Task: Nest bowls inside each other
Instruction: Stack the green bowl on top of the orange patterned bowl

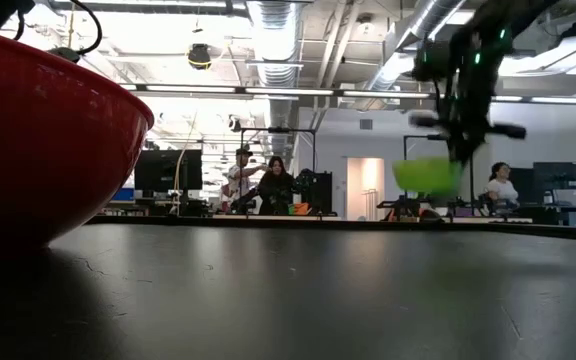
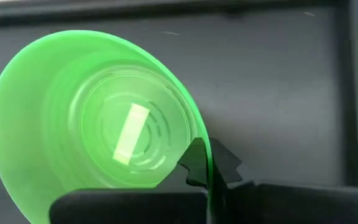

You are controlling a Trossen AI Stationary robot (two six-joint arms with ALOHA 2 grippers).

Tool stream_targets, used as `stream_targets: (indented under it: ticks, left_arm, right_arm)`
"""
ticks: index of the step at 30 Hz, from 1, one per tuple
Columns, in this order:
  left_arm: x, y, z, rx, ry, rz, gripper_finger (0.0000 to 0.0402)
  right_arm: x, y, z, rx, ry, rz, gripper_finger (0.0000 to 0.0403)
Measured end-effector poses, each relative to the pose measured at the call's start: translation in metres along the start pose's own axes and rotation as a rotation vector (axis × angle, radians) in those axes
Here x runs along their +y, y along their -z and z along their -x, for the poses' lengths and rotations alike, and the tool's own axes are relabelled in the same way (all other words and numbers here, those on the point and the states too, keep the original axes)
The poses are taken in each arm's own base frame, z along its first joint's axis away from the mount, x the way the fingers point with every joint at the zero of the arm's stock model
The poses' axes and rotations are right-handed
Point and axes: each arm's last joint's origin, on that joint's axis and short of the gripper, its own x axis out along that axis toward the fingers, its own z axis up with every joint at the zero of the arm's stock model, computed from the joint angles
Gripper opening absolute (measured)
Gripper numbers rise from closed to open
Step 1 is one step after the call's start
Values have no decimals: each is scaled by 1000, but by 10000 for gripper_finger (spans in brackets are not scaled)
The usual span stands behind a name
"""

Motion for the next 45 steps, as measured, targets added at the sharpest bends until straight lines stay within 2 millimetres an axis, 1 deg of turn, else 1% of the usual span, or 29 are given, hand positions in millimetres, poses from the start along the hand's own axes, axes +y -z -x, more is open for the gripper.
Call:
stream_targets:
  ticks: [3,6,8,10,14,18,23,27,29,32,33,34,38,42,45]
  left_arm:
    - [0,0,0,0,0,-5,128]
    - [0,0,0,-1,0,-25,128]
    - [0,0,0,-1,0,-37,128]
    - [0,0,0,-2,-1,-50,128]
    - [0,0,0,-2,-1,-87,128]
    - [0,0,0,-16,-12,-109,128]
    - [1,-2,0,-51,-39,-122,128]
    - [1,-2,0,-62,-46,-105,128]
    - [1,-2,0,-62,-45,-95,128]
    - [1,-2,0,-58,-43,-91,128]
    - [1,-2,0,-58,-43,-91,128]
    - [1,-2,0,-58,-44,-91,128]
    - [1,-2,0,-57,-44,-91,128]
    - [1,-1,0,-48,-38,-100,128]
    - [1,-1,0,-41,-32,-101,128]
  right_arm:
    - [17,12,32,-57,-125,-4,5]
    - [39,29,63,-81,-251,18,4]
    - [57,44,80,-90,-312,44,3]
    - [75,59,92,-90,-354,59,3]
    - [119,93,109,-60,-430,96,3]
    - [174,128,123,-32,-531,132,2]
    - [245,173,136,14,-627,188,3]
    - [293,202,143,87,-719,207,5]
    - [313,215,145,118,-765,215,5]
    - [338,233,147,168,-844,222,4]
    - [344,240,142,181,-877,216,3]
    - [350,246,138,201,-947,191,3]
    - [365,266,116,237,-1076,146,3]
    - [368,282,90,267,-1020,142,3]
    - [368,291,77,309,-979,167,3]
